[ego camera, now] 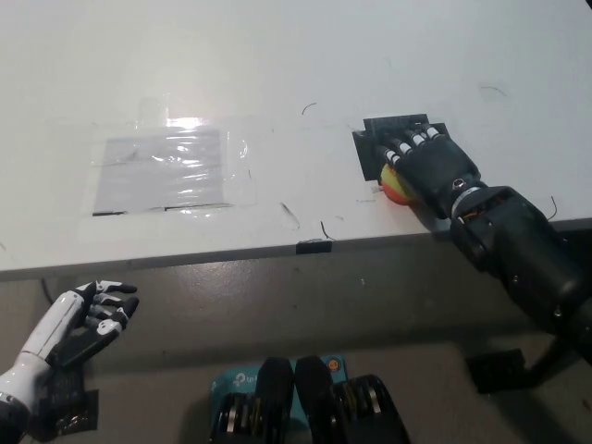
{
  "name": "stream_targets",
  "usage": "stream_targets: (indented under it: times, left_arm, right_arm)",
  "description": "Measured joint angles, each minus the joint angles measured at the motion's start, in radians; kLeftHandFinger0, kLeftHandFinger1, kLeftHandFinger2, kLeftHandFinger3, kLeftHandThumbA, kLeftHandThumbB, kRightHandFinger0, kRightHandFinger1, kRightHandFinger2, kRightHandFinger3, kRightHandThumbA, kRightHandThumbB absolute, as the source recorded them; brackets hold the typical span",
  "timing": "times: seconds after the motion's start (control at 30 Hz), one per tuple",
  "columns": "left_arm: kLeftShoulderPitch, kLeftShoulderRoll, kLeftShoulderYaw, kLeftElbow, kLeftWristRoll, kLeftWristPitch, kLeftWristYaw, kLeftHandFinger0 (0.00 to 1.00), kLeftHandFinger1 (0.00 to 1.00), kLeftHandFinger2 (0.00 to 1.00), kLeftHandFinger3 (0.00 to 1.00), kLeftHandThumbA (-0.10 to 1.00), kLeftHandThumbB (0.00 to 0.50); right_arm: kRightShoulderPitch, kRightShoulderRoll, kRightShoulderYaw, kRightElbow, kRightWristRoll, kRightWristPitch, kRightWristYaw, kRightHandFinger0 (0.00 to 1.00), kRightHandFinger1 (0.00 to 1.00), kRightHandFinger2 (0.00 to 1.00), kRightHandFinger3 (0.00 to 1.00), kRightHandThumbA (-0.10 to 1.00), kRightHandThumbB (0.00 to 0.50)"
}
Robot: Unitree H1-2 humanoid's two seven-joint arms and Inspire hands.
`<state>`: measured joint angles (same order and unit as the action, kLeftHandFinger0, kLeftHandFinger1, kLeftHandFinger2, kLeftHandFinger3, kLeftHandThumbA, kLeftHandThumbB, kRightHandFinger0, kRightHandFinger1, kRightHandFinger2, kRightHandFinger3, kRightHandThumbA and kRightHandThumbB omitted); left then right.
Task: The robot uses right hand to squeeze a small tennis ball placed on the black area of the table
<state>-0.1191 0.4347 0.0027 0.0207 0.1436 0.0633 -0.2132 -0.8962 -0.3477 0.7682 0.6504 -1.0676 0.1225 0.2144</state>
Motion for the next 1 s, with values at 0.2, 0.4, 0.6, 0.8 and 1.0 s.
stream_targets:
  times: [0.2,0.4,0.6,0.8,1.0]
  left_arm:
    - [0.0,0.0,0.0,0.001,0.0,-0.002,0.0,0.43,0.49,0.58,0.68,0.71,0.008]
    - [0.0,0.0,0.001,0.001,-0.001,-0.003,0.0,0.47,0.52,0.6,0.69,0.71,0.011]
    - [0.0,0.0,0.004,0.001,-0.002,-0.002,0.0,0.46,0.51,0.58,0.69,0.7,0.01]
    - [0.0,0.0,0.005,0.004,-0.001,-0.003,0.0,0.45,0.5,0.59,0.69,0.73,0.015]
    - [0.001,0.0,0.008,0.004,-0.001,-0.003,0.001,0.43,0.49,0.57,0.67,0.75,0.028]
  right_arm:
    - [0.0,0.0,-0.005,-0.001,-0.013,0.018,-0.002,1.0,1.0,1.0,1.0,1.0,0.5]
    - [0.001,-0.009,-0.021,-0.026,-0.012,0.029,0.025,1.0,1.0,1.0,1.0,1.0,0.5]
    - [0.014,-0.037,-0.057,-0.101,0.005,0.036,0.101,1.0,1.0,1.0,1.0,1.0,0.5]
    - [0.038,-0.059,-0.108,-0.184,0.032,0.041,0.176,1.0,1.0,1.0,1.0,1.0,0.5]
    - [0.044,-0.068,-0.165,-0.246,0.064,0.042,0.229,1.0,1.0,1.0,1.0,1.0,0.5]
